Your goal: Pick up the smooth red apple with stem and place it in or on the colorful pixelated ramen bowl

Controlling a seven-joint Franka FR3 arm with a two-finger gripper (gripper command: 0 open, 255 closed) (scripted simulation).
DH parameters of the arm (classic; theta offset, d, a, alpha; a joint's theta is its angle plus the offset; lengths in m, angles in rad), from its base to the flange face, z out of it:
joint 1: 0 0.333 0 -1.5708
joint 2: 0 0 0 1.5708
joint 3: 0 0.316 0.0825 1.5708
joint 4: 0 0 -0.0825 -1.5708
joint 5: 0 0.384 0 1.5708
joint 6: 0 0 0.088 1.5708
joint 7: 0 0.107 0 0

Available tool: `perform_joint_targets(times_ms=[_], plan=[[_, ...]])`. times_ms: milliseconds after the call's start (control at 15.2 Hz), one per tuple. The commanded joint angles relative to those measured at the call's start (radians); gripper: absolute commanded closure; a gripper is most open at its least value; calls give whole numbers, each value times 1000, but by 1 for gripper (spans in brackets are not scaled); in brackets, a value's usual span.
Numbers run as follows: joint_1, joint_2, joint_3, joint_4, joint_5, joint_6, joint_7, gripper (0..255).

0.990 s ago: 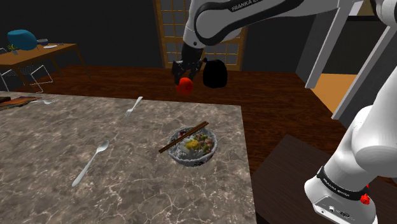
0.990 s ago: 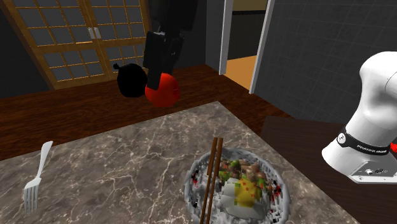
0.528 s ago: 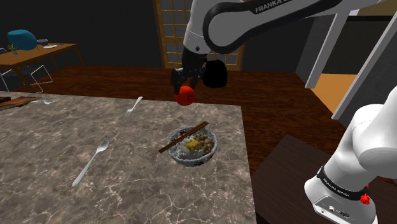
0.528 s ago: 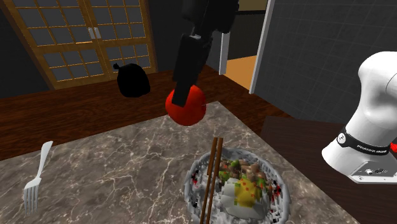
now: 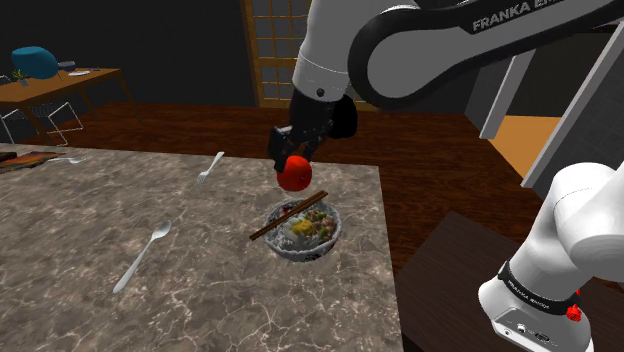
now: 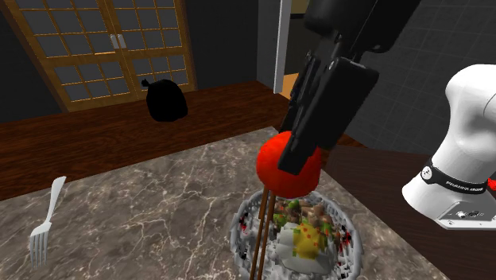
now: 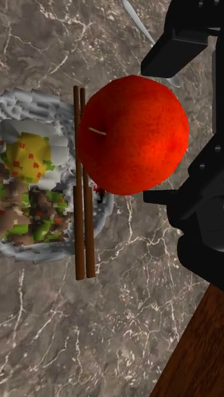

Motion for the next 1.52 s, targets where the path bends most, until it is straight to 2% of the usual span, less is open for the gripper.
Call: perform_joint_targets(times_ms=[0,990,1452], plan=[[6,-17,7,-32,5,16,10,255],[2,57,29,-167,-15,222,30,255],[3,57,28,-167,-15,222,30,255]])
